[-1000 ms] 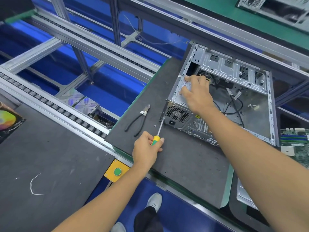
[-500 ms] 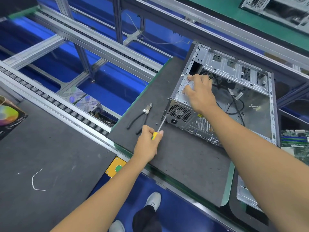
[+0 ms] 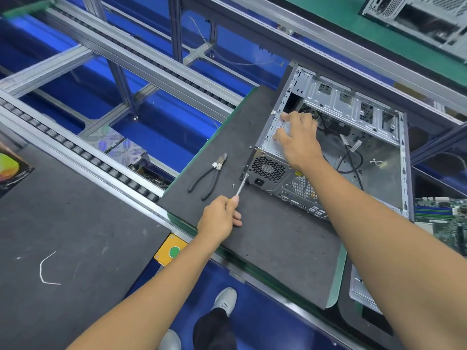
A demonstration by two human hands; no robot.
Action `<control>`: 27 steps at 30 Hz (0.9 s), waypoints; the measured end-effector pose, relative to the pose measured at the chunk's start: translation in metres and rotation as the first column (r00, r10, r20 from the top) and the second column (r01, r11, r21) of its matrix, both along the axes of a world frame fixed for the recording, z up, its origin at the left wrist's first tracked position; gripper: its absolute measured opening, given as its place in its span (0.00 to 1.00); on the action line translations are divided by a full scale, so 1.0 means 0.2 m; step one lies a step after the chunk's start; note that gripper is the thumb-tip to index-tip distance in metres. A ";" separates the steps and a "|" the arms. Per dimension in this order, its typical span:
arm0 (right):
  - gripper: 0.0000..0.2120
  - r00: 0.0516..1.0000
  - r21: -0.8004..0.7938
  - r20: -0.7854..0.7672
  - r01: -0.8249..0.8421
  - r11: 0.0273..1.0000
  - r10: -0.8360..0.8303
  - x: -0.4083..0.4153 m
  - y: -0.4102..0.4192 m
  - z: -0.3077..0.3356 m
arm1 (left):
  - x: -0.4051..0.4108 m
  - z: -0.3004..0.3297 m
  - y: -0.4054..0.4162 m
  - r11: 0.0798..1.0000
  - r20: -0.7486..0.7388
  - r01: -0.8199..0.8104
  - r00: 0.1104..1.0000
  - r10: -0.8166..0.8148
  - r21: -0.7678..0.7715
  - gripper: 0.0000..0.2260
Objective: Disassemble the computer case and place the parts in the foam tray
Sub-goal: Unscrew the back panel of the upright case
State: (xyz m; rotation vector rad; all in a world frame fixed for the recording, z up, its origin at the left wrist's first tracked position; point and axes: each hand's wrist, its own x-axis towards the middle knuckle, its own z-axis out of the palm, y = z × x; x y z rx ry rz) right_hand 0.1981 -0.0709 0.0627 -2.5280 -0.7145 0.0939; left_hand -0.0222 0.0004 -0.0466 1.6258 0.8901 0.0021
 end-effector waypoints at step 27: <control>0.21 1.000 -0.027 -0.003 0.011 1.000 -0.011 0.00 0.00 0.01 | 0.04 0.03 -0.05 0.952 -0.020 0.038 0.999 -0.034 0.303 0.21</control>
